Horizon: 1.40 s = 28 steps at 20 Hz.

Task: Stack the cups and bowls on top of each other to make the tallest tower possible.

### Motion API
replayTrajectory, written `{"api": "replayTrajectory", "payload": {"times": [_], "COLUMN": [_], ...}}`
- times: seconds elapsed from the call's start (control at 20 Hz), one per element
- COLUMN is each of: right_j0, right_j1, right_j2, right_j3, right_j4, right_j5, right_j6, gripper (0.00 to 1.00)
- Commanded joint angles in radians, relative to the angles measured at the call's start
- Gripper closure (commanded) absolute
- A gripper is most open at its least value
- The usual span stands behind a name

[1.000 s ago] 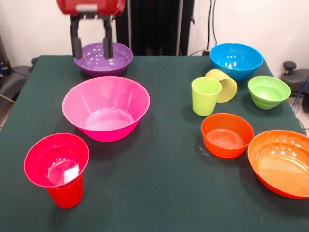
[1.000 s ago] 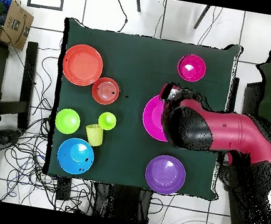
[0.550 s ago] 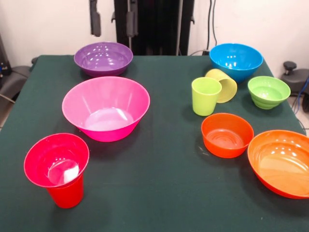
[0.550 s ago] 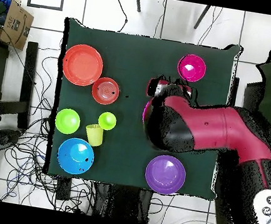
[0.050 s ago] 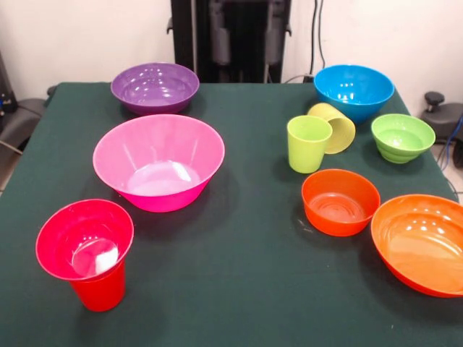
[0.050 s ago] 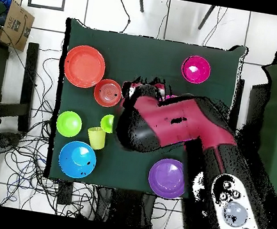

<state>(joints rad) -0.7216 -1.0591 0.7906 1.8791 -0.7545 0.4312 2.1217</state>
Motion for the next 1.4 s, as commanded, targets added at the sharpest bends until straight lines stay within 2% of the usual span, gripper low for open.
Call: {"api": "replayTrajectory", "payload": {"times": [0.05,0.2,0.55,1.15,1.4], "right_j0": [0.098,0.116,0.064,0.03,0.046], "right_j1": [0.049,0.066,0.14,0.188,0.208], "right_j2": [-0.121,-0.145,-0.152,-0.179,-0.21], "right_j3": [0.058,0.05,0.036,0.024,0.021], "right_j4": [-0.124,-0.131,-0.139,-0.125,-0.141], "right_j5": [-0.062,-0.079,-0.123,-0.174,-0.21], "right_j6": [0.068,0.072,-0.012,-0.027,-0.002], "gripper": [0.0,0.0,0.0,0.0,0.0]}}
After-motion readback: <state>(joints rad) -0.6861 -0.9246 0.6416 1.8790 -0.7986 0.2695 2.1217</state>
